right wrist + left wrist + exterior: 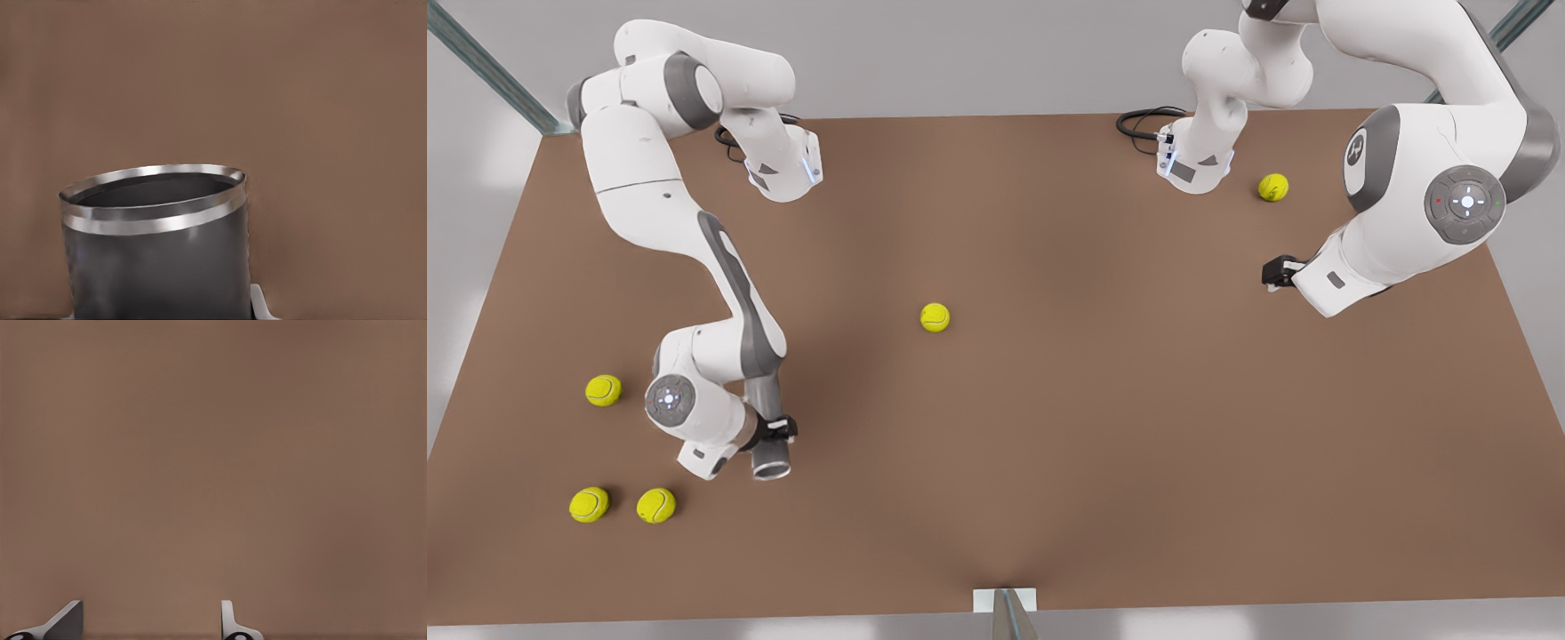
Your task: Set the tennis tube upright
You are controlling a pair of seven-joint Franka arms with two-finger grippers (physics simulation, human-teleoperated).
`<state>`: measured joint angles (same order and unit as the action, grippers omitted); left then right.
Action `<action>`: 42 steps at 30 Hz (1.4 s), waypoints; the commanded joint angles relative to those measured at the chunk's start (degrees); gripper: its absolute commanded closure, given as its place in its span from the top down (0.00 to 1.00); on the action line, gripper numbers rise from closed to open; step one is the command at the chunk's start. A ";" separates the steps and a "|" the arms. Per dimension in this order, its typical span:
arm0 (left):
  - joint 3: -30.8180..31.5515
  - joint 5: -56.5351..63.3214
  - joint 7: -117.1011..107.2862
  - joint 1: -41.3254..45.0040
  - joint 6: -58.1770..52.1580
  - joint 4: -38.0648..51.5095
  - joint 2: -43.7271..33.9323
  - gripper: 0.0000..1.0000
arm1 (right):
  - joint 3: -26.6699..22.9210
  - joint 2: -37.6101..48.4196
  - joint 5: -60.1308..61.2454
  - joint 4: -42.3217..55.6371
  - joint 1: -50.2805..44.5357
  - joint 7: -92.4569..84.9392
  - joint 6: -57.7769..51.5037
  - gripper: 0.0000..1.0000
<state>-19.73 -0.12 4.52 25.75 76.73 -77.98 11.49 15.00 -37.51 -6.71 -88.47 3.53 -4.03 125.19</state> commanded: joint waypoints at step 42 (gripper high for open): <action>-0.31 0.03 0.14 -0.44 0.09 -0.06 0.29 1.00 | -5.86 -25.16 -2.96 42.50 -48.26 -42.46 -12.95 1.00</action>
<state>-19.99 -0.12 4.57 25.31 76.82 -78.04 11.79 9.15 -62.48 -9.60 -46.06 -44.78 -30.53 112.19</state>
